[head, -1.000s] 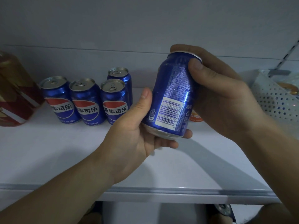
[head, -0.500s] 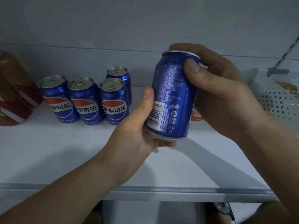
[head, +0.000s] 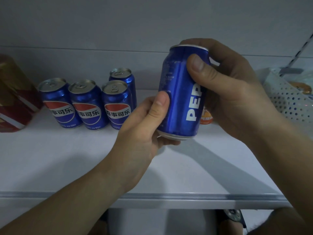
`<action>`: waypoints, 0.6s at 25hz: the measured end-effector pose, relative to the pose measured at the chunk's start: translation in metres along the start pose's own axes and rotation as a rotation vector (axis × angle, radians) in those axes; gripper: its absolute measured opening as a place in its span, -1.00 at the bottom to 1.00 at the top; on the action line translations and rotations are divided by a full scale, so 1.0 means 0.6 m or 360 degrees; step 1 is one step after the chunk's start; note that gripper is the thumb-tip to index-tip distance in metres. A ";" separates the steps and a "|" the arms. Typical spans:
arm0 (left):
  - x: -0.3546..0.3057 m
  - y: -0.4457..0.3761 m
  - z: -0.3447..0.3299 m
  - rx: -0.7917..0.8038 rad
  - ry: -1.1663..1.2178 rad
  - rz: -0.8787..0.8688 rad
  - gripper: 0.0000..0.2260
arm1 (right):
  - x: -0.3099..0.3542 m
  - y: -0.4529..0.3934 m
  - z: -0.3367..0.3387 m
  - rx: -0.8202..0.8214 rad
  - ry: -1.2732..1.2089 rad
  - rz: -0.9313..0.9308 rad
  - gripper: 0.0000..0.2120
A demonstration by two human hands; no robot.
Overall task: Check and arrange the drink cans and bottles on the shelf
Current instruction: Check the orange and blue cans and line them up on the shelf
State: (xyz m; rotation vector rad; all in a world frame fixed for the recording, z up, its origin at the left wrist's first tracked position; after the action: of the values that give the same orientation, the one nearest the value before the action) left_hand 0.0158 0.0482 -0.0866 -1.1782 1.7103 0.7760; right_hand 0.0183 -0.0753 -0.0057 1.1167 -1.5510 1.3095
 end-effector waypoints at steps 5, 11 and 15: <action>0.006 0.001 0.001 0.0012 0.0092 0.0072 -0.66 | -0.006 -0.001 -0.007 0.0054 -0.0103 -0.0058 -0.64; -0.009 0.001 -0.002 0.0040 0.0035 -0.0045 -0.56 | -0.013 -0.002 -0.002 -0.0040 -0.0022 -0.0023 -0.66; -0.006 0.002 0.001 0.0033 0.0054 -0.0028 -0.55 | -0.013 -0.003 -0.004 -0.0027 0.0010 0.0000 -0.67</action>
State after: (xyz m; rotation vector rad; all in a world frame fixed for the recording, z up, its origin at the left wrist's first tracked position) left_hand 0.0156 0.0503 -0.0834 -1.1967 1.7295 0.7295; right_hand 0.0222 -0.0720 -0.0121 1.1013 -1.5546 1.2962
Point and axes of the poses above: each hand's wrist, its own y-axis away from the middle knuckle, its own z-axis out of the back of the hand, x = y × z, the point moved 9 cm from there along -y, towards the middle knuckle, and after that the axes turned 5 degrees about -x, right-handed, at the moved point
